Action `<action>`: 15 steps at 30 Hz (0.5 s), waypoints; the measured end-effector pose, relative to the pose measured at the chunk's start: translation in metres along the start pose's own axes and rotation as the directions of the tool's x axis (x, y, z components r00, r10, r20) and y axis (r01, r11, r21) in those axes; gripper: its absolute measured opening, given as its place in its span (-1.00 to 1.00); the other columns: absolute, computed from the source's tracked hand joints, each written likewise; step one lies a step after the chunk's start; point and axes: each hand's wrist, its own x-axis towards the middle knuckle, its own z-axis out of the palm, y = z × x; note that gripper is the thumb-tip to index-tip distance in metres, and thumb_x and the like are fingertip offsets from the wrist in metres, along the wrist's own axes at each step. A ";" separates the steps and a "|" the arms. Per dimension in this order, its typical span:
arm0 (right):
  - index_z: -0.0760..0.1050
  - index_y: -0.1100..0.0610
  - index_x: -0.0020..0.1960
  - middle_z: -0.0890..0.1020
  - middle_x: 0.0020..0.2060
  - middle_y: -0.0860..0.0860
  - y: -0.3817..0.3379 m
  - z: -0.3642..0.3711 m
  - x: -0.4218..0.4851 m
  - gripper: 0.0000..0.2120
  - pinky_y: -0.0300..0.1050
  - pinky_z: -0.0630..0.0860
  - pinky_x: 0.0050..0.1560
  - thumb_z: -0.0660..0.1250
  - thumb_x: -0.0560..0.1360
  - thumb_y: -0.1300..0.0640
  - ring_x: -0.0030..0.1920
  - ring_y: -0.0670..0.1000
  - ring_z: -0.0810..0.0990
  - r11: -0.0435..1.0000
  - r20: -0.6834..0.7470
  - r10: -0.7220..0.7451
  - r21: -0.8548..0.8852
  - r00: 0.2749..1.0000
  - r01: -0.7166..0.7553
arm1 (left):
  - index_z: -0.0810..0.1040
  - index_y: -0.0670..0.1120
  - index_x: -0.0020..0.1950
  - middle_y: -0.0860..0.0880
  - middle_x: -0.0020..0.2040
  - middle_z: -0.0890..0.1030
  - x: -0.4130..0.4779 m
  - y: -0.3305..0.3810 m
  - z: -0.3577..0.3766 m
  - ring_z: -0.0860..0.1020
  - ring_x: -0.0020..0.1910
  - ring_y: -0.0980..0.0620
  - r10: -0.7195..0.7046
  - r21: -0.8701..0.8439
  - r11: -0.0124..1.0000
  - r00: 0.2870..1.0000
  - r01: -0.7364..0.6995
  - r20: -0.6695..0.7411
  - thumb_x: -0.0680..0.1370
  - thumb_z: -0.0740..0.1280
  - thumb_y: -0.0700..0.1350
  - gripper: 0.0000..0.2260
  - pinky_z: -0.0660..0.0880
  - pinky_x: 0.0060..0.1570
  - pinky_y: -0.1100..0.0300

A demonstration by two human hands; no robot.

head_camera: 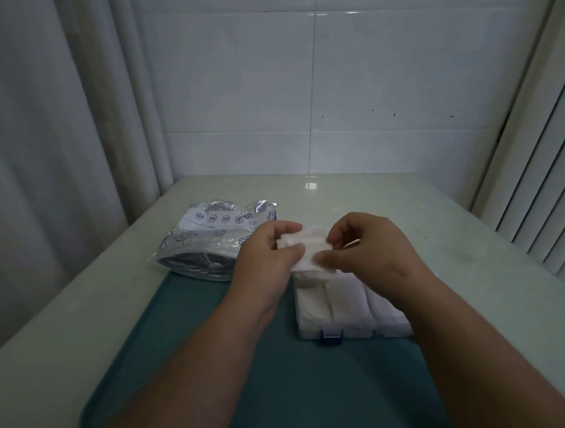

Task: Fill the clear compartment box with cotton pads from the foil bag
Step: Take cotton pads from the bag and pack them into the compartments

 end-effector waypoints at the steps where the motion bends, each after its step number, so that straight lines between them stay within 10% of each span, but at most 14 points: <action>1: 0.54 0.07 -0.14 0.62 -0.26 0.03 0.000 0.000 0.000 -0.77 -0.09 0.60 -0.15 0.58 0.32 0.14 -0.22 0.06 0.62 1.000 -0.002 0.008 0.015 1.000 -0.008 | 0.59 -0.01 -0.05 -0.07 -0.14 0.64 0.001 -0.001 0.000 0.59 -0.23 0.05 -0.006 -0.033 0.999 1.000 0.007 0.006 0.47 0.36 -0.41 -0.72 0.53 -0.19 0.20; 9: 0.55 0.08 -0.19 0.63 -0.30 -0.02 0.003 -0.004 0.002 -0.88 -0.18 0.60 -0.24 0.48 0.43 0.14 -0.28 -0.01 0.63 0.996 -0.122 0.060 0.076 0.991 -0.051 | 0.62 -0.15 0.01 -0.20 -0.05 0.65 0.002 0.007 -0.001 0.63 -0.13 -0.10 -0.125 -0.346 0.925 0.985 0.160 0.121 0.59 0.21 -0.33 -0.79 0.62 -0.24 0.10; 15: 0.55 0.08 -0.18 0.63 -0.27 -0.01 0.004 -0.003 0.004 -0.89 -0.15 0.62 -0.18 0.47 0.44 0.14 -0.26 0.00 0.63 0.993 -0.135 0.070 0.099 0.988 -0.057 | 0.59 -0.12 0.03 -0.24 0.02 0.63 0.003 0.004 0.001 0.63 -0.03 -0.13 -0.106 -0.263 0.958 0.993 0.116 0.053 0.60 0.22 -0.35 -0.80 0.65 -0.18 0.11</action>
